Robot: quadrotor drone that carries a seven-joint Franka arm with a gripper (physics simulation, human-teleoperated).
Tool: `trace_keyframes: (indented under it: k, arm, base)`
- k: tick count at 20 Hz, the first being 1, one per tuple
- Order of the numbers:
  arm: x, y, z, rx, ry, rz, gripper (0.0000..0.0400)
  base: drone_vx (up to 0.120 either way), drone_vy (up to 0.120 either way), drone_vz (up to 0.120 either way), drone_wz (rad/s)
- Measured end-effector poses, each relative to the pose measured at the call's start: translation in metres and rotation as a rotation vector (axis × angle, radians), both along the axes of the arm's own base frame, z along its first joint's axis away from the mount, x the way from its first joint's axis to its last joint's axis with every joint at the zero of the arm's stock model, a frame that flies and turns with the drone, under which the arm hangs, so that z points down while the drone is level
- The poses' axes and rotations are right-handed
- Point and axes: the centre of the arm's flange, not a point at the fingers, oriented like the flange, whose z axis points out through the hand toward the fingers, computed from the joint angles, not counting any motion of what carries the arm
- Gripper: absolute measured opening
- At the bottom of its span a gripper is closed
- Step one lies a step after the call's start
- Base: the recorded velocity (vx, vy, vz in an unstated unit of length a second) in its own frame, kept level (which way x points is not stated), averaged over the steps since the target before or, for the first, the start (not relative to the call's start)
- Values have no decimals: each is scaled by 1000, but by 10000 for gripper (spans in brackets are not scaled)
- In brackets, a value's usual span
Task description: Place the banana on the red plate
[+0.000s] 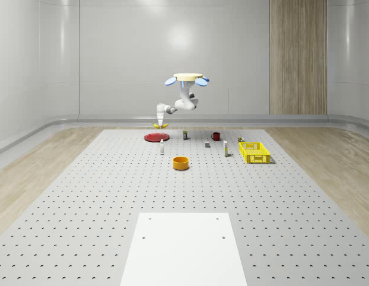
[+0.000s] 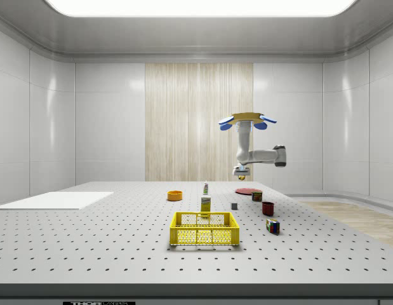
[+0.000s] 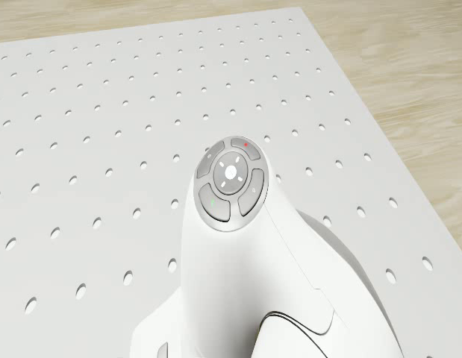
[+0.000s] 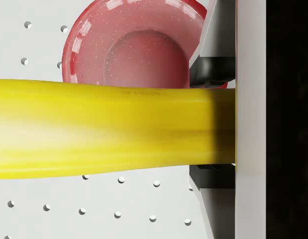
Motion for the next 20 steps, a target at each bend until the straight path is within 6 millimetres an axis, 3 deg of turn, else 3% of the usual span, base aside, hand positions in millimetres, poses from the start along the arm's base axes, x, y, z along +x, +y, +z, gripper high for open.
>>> trace_keyframes:
  k: [5,11,20]
  arm:
    - [0,0,0,0,0,0,200]
    - [0,0,0,0,0,0,200]
    - [0,0,23,0,0,0,200]
  base:
    - [120,-120,-120,0]
    - [0,-120,-7,0]
    - [0,0,0,0]
